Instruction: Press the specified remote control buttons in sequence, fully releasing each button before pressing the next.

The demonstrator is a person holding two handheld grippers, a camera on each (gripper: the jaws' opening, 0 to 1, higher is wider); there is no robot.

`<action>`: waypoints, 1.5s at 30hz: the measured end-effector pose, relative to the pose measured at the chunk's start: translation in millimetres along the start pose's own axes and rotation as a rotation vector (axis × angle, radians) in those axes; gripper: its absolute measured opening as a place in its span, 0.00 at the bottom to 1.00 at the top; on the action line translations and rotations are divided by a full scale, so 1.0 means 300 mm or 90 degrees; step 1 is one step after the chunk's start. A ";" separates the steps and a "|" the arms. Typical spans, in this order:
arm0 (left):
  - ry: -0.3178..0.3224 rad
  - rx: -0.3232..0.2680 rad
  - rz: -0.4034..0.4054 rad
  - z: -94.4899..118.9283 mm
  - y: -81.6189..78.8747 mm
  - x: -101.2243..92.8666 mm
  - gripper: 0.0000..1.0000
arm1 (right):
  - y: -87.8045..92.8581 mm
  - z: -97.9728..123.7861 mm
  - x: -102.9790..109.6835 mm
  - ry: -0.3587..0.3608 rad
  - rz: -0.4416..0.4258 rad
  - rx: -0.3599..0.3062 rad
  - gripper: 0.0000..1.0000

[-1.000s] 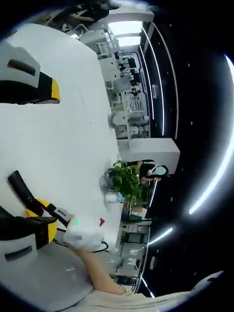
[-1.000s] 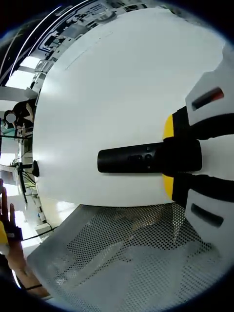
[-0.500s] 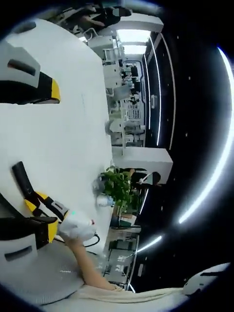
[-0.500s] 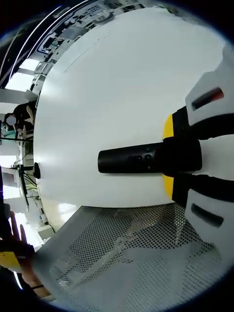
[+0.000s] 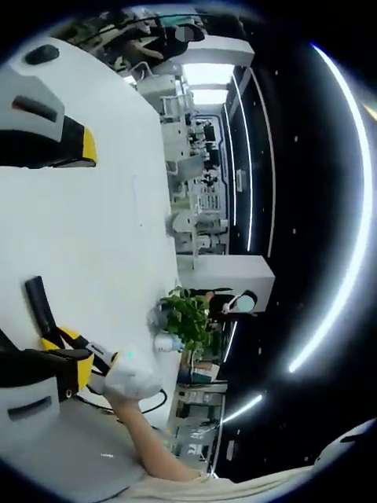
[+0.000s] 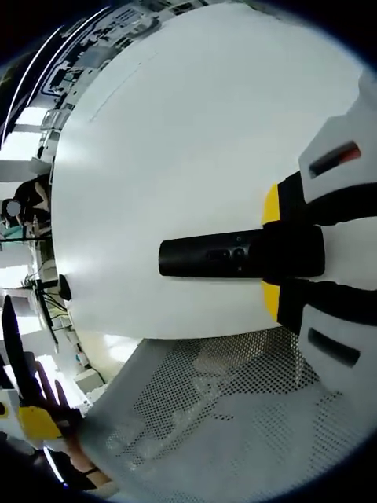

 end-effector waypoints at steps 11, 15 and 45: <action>-0.003 0.038 -0.063 -0.006 0.037 0.009 1.00 | -0.037 0.002 -0.068 -0.004 0.014 0.025 0.24; 0.005 0.040 -0.078 -0.008 0.055 0.021 1.00 | -0.056 0.004 -0.102 0.005 0.017 0.030 0.24; 0.004 0.067 -0.094 -0.011 0.053 0.008 1.00 | -0.140 0.063 -0.381 0.031 0.086 0.098 0.24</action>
Point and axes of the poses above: the point that each gripper's makers call its tool centre point, and the gripper's own axes: z roughly backward along the fingers, x roughly to its left, y roughly out of its underside, the point moved 9 cm from there along z, roughly backward along the fingers, and after that the axes turned 14 degrees about -y, right-handed, at the moved point
